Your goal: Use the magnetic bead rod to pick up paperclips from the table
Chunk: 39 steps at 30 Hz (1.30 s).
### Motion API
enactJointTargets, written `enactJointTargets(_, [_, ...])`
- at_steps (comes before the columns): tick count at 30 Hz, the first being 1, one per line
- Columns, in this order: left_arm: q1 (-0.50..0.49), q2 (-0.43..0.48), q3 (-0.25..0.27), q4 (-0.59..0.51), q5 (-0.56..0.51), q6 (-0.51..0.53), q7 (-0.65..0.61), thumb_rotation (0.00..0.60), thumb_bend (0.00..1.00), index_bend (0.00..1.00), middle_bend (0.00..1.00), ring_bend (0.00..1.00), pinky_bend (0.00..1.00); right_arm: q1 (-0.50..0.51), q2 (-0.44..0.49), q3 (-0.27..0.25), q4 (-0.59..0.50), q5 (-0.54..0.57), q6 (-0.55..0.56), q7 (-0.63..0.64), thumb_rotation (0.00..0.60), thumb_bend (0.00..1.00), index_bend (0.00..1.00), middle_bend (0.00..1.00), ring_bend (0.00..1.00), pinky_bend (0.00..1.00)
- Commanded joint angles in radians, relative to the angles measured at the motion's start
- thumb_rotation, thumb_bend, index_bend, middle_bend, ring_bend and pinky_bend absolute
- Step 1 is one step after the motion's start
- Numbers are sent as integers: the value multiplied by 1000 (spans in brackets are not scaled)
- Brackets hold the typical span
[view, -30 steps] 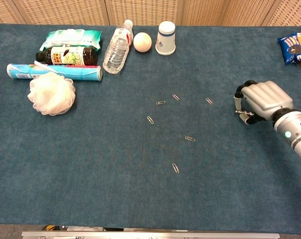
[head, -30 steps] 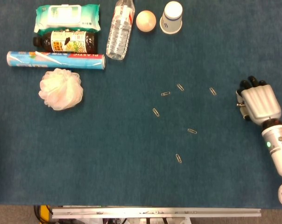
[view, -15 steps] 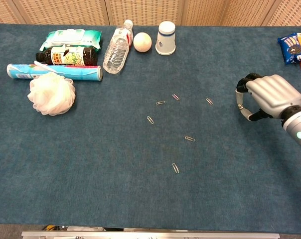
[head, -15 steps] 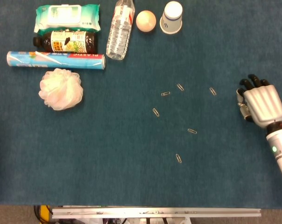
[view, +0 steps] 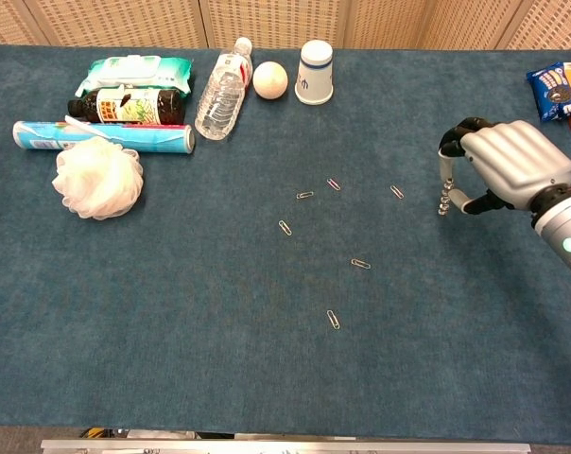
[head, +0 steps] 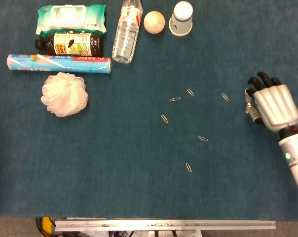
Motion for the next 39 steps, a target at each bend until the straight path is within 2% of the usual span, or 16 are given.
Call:
enactJointTargets(1, [2,2,0,0,0,3,-5,600,137,416,435,355,534,13,-3,20,-11,23,-9,-16,600,335,533,289,147,298])
enactJointTargets(9, [17,8,1,0,7,29,-28,600,136,416,435,355,534,65,-27,74,-9,116,-59,-69,600,339,533,289,147,298])
enactJointTargets(19, [24,15,2,7,11,38,-56,600,137,416,435,355,534,121,-73,108,37,205,-102,-91,600,339,534,289,147,298])
enactJointTargets(29, [28,20,0,8,8,40,-71,600,137,416,435,355,534,156,-96,108,76,240,-136,-68,600,339,533,289,147,298])
enactJointTargets(39, [34,23,-1,10,10,48,-83,600,137,416,435,355,534,163,-93,89,60,216,-126,-37,600,339,534,289,147,292])
